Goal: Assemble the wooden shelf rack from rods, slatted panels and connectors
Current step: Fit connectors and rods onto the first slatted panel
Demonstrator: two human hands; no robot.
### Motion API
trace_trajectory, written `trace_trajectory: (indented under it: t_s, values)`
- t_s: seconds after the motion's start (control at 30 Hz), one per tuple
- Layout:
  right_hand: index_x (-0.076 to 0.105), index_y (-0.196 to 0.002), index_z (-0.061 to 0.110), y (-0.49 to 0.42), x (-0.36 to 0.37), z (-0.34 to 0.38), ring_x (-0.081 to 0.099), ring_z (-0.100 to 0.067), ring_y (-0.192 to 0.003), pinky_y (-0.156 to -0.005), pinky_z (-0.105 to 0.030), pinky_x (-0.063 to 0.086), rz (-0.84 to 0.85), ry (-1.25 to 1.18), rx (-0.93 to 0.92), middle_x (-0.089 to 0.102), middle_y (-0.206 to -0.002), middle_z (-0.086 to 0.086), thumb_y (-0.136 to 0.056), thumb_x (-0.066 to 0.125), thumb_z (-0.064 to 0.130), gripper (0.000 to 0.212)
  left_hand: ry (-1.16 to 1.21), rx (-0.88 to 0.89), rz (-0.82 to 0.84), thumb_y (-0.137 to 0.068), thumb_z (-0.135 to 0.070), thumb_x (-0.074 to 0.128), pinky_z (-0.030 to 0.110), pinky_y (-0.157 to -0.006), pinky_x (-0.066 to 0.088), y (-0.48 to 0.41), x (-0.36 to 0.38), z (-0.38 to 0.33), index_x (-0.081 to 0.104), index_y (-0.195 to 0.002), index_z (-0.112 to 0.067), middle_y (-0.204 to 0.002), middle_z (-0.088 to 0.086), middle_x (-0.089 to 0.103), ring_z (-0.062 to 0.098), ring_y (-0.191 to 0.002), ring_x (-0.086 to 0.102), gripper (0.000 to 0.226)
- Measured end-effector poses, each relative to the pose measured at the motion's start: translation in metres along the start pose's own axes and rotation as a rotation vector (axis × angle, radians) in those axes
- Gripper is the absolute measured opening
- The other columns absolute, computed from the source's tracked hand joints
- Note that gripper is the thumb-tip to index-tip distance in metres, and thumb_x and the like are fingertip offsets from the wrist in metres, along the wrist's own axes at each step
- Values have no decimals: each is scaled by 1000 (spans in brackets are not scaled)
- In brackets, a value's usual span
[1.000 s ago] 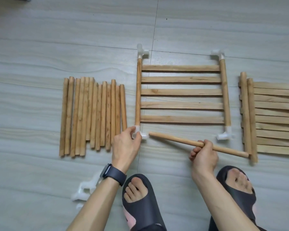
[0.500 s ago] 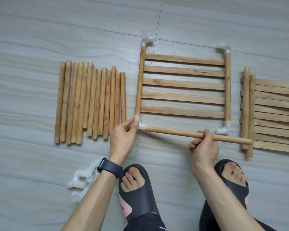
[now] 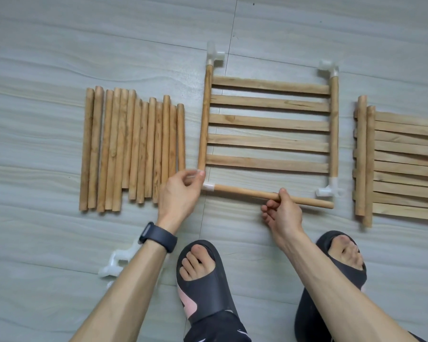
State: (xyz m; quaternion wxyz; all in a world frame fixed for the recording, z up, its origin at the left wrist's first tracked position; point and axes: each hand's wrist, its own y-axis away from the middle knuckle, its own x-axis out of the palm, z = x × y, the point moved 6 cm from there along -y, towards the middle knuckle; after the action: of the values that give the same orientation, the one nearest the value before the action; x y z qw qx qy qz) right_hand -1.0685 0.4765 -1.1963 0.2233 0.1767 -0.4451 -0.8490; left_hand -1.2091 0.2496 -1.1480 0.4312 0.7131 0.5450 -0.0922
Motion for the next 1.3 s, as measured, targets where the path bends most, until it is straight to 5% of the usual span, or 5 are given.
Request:
trace_trajectory:
  t_s: [0.5, 0.7, 0.87, 1.07, 1.3]
  values:
    - [58, -70, 12, -10, -28, 16, 51, -11, -39, -44, -27, 41, -167, 280, -47, 57, -44, 3, -96, 45, 33, 36, -244, -5, 37, -94, -36, 65, 39, -91, 50, -64, 34, -58, 70, -111, -19, -112, 10, 71, 36, -111, 62, 24]
    - [60, -79, 14, -2, -34, 33, 67, -28, -85, -84, -38, 52, -101, 675, -144, 74, -71, -8, -92, 47, 39, 30, -133, 13, -12, -99, -33, 56, 40, -85, 46, -68, 40, -64, 59, -117, -12, -111, 9, 67, 35, -109, 60, 27]
    - [61, -77, 12, -5, -47, 20, 61, -13, -55, -69, -35, 52, -65, 501, -103, 63, -52, 0, -95, 44, 35, 33, -1, -89, 125, -96, -36, 62, 46, -78, 62, -63, 59, -67, 57, -105, -15, -84, 5, 74, 23, -63, 74, 24]
    - [57, -66, 19, -25, -36, 62, 56, -19, -68, -70, -36, 44, -77, 525, -259, 58, -65, 5, -101, 39, 45, 47, 73, -139, 112, -85, -31, 71, 35, -60, 61, -51, 62, -54, 55, -97, -17, -87, 9, 74, 21, -66, 74, 24]
    - [52, -68, 17, -50, -23, 98, 59, -20, -61, -75, -41, 53, -21, 669, -424, 55, -60, -1, -106, 20, 58, 64, -14, -138, 124, -77, -39, 71, 46, -66, 63, -43, 59, -49, 51, -95, -17, -75, 5, 73, 25, -63, 73, 34]
